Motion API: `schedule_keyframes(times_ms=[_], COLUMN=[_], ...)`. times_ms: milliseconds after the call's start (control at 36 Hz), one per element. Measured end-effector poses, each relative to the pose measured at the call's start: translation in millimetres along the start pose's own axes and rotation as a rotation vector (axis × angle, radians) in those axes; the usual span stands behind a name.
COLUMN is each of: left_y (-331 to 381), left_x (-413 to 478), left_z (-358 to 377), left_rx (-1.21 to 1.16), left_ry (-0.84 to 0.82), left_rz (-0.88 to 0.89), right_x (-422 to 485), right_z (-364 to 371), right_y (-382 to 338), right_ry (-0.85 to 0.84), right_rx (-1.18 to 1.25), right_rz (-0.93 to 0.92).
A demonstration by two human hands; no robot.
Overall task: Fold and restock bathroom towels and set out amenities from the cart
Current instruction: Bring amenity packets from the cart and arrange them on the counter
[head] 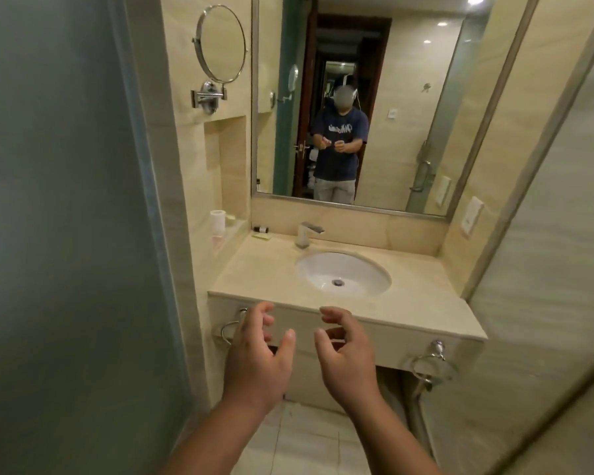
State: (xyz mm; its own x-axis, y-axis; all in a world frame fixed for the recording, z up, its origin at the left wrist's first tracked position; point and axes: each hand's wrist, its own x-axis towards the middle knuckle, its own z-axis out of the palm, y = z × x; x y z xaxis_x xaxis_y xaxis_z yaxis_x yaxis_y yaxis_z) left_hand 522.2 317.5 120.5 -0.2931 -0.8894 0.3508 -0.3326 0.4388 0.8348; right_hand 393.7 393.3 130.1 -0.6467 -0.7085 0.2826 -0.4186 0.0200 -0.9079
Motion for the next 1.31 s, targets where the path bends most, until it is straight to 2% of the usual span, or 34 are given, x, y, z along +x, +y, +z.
schedule_keyframes(times_ms=[333, 611, 1056, 1222, 1306], left_y=[-62.2, -108.5, -291.7, -354.8, -382.0], left_x=[196.3, 334.5, 556.8, 613.3, 631.1], left_z=[111.0, 188.9, 272.5, 312.1, 335.6], left_rx=[0.109, 0.133, 0.211, 0.271, 0.336], left_ry=[0.045, 0.101, -0.024, -0.105, -0.108], left_rz=[-0.115, -0.296, -0.460, -0.474, -0.468], right_x=[229.7, 403.2, 617.2, 678.4, 695.4], right_z=[62.1, 112.7, 291.4, 350.7, 371.6], right_y=[85.5, 147.6, 275.9, 330.7, 363.7], right_ry=[-0.094, -0.231, -0.416, -0.433, -0.510], right_rx=[0.007, -0.011, -0.078, -0.128, -0.192], right_rz=[0.021, 0.086, 0.247, 0.305, 0.334])
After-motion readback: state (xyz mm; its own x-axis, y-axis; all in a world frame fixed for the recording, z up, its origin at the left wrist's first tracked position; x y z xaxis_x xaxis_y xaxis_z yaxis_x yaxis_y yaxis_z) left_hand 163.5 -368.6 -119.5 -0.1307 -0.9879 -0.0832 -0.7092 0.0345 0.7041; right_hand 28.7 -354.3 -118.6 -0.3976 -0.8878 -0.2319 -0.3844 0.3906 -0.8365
